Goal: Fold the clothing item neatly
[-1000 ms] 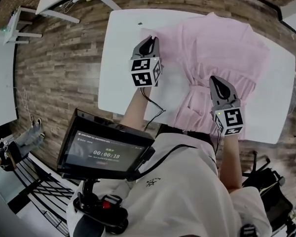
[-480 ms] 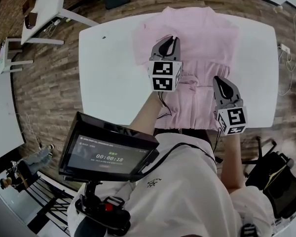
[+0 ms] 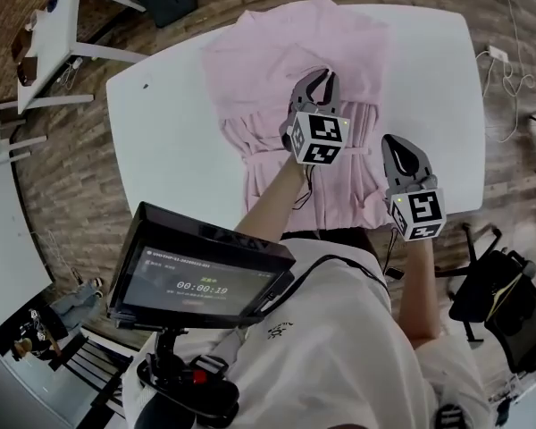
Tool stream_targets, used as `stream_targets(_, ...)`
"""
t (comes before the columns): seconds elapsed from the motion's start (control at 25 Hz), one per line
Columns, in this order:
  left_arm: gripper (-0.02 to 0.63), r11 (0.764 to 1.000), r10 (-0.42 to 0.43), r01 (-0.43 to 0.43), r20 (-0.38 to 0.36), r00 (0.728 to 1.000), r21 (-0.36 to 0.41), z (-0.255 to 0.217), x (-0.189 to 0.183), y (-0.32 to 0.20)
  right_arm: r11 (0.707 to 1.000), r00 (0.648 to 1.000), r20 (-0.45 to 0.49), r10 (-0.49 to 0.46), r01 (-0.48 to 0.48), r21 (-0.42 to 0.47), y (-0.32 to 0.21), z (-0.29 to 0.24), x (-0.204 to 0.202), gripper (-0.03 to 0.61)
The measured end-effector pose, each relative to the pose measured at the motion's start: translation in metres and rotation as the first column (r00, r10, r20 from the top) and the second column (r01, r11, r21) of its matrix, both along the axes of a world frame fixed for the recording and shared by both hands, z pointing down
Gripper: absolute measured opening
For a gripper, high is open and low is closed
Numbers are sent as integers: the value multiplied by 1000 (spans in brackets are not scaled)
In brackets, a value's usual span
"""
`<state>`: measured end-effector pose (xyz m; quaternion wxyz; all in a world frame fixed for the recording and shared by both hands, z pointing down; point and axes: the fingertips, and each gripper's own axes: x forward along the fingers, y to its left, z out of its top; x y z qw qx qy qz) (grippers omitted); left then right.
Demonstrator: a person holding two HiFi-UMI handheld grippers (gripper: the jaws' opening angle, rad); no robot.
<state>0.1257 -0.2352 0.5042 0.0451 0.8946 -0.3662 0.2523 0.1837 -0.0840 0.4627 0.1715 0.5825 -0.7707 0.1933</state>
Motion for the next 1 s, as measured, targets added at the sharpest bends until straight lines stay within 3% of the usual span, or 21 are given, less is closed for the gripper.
stream_targets(0.16, 38, 995, 103, -102, 98, 990, -18, 32, 21, 13, 1000, 1000, 1, 16, -16, -11, 4, 7, 13, 5)
stream_targets(0.28, 73, 973, 229, -228, 170, 958, -27, 49, 36, 28, 1000, 1000, 1, 17, -17, -19, 3, 11, 16, 5)
stream_targets(0.36, 124, 956, 293, -293, 174, 940, -24, 51, 44, 37, 1000, 1000, 1, 17, -17, -20, 1, 13, 16, 5)
stream_targets(0.48, 216, 945, 327, -324, 106, 939, -45, 47, 50, 47, 1000, 1000, 2, 18, -18, -11, -8, 13, 17, 5)
stream_targets(0.56, 272, 951, 307, -304, 40, 951, -60, 41, 46, 49, 1000, 1000, -1, 6, -6, -2, -17, 14, 17, 5)
stream_targets(0.72, 287, 968, 221, -227, -73, 973, -102, 30, 20, 45, 999, 999, -21, -44, 45, 20, -41, 17, 7, 5)
stream_targets(0.88, 285, 984, 100, -116, -113, 989, -138, 21, -31, 22, 991, 988, -79, -129, 132, 35, -73, 23, -25, 6)
stream_targets(1.0, 285, 984, 9, -27, -105, 994, -176, 24, -78, -2, 969, 959, -159, -236, 244, 30, -107, 32, -66, 8)
